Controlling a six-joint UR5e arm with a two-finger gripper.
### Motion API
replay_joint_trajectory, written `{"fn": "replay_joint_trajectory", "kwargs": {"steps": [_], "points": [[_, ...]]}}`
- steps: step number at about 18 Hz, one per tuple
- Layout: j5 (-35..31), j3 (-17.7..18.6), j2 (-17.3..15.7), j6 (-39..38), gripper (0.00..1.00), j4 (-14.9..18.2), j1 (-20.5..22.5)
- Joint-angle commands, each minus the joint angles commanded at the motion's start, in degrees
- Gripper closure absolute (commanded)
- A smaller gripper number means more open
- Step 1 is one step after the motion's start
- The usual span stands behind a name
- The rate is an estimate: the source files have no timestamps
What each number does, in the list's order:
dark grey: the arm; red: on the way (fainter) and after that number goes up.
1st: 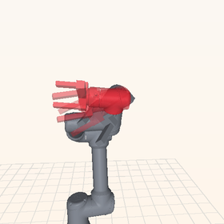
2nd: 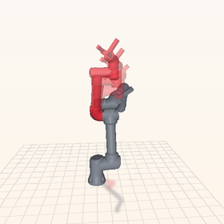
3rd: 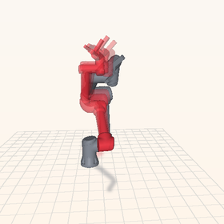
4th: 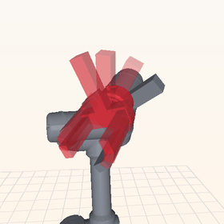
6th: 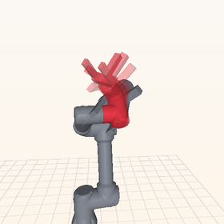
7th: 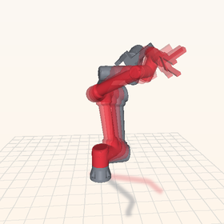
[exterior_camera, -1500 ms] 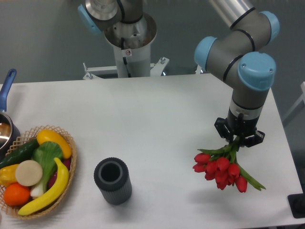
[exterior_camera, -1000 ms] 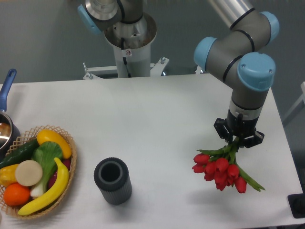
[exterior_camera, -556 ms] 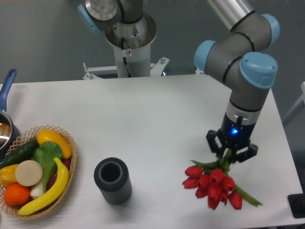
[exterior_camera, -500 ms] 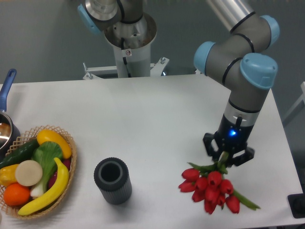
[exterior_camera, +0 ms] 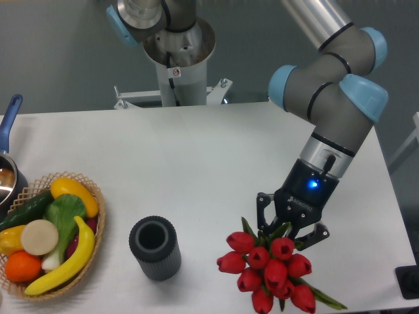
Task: Insert the flowers into the vase
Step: 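Carry the tulips over the dark grey vase, stems pointing down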
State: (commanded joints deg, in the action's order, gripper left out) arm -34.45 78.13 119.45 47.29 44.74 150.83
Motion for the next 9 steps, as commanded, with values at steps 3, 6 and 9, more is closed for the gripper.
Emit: {"fn": "replay_joint_trajectory", "kwargs": {"steps": [3, 6, 9], "points": [[1.48, -1.05, -0.53, -0.44, 1.00, -0.09, -2.02], [7.80, -0.88, -1.40, -3.24, 1.00, -0.26, -3.08], [10.80, -0.88, -2.28, -3.52, 1.00, -0.35, -5.09]]}}
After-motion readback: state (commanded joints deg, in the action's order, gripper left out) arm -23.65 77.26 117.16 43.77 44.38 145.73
